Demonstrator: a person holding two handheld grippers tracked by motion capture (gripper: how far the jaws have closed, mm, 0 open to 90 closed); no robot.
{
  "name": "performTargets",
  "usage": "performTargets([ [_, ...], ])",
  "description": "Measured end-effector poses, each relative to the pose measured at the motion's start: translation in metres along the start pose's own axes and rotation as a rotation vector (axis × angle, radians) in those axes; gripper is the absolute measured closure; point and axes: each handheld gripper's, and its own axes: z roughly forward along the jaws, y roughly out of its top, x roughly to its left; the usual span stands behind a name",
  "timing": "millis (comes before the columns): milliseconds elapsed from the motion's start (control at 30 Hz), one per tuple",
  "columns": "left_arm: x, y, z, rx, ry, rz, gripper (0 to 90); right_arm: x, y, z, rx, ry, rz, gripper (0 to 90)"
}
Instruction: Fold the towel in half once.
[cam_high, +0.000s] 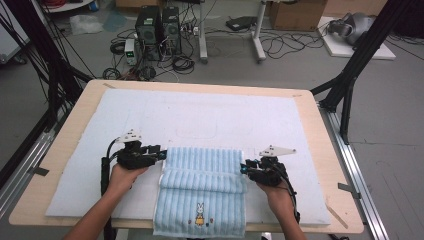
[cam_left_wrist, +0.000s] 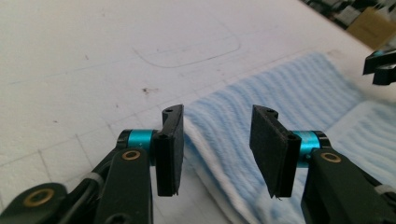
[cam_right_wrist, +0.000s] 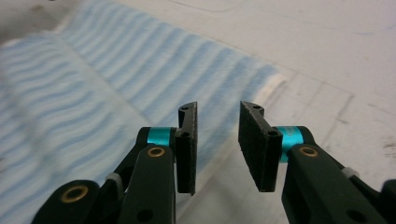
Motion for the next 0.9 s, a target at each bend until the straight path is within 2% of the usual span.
performTargets([
  [100,-0.001,-0.002,0.013,0.069,0.034,0.028,62.7,-0.006,0.003,0.009,0.023,-0.023,0.018,70.7],
  [167,-0.003,-0.003,0.018,0.090,0.045,0.051,71.8,-0.008,0.003,0.016,0.044,-0.024,0.021,72.7],
  [200,-0.004,-0.003,0.019,0.087,0.051,0.061,76.3,-0.008,0.003,0.018,0.052,-0.018,0.021,74.9],
  [233,-0.004,-0.002,0.020,0.087,0.053,0.066,84.8,-0.007,0.003,0.021,0.067,-0.014,0.019,79.7],
  [267,-0.004,0.000,0.020,0.088,0.057,0.068,86.1,-0.007,0.003,0.022,0.073,-0.011,0.007,85.7],
  [300,-0.004,0.001,0.020,0.087,0.065,0.075,86.7,-0.007,0.004,0.022,0.062,-0.013,-0.003,87.9],
  [367,-0.004,0.004,0.021,0.054,0.079,0.063,87.1,-0.007,0.007,0.021,0.045,-0.046,-0.009,88.0],
  [433,-0.003,0.004,0.022,0.043,0.085,0.048,87.0,-0.008,0.009,0.023,0.044,-0.055,-0.004,88.0],
  [500,-0.003,0.003,0.024,0.053,0.103,0.058,84.3,-0.008,0.009,0.026,0.052,-0.062,-0.009,85.8],
  [567,-0.004,0.003,0.022,0.048,0.127,0.058,70.5,-0.006,0.008,0.026,0.052,-0.072,-0.020,77.0],
  [600,-0.003,0.003,0.021,0.044,0.127,0.053,66.3,-0.005,0.008,0.025,0.051,-0.078,-0.016,70.9],
  [700,-0.002,0.000,0.022,0.077,0.109,0.033,55.7,-0.003,0.007,0.028,0.061,-0.109,-0.021,56.8],
  [767,-0.004,0.000,0.023,0.079,0.106,0.051,54.7,-0.002,0.006,0.031,0.061,-0.113,-0.032,55.2],
  [800,-0.006,-0.001,0.024,0.090,0.081,0.066,61.9,0.000,0.007,0.031,0.064,-0.122,-0.061,56.7],
  [833,-0.008,-0.001,0.025,0.090,0.086,0.086,72.0,0.002,0.007,0.031,0.068,-0.116,-0.080,62.2],
  [867,-0.010,-0.001,0.026,0.095,0.068,0.105,77.1,0.004,0.007,0.031,0.072,-0.108,-0.087,67.4],
  [900,-0.011,-0.001,0.026,0.102,0.077,0.116,84.6,0.005,0.008,0.032,0.079,-0.089,-0.086,75.8],
])
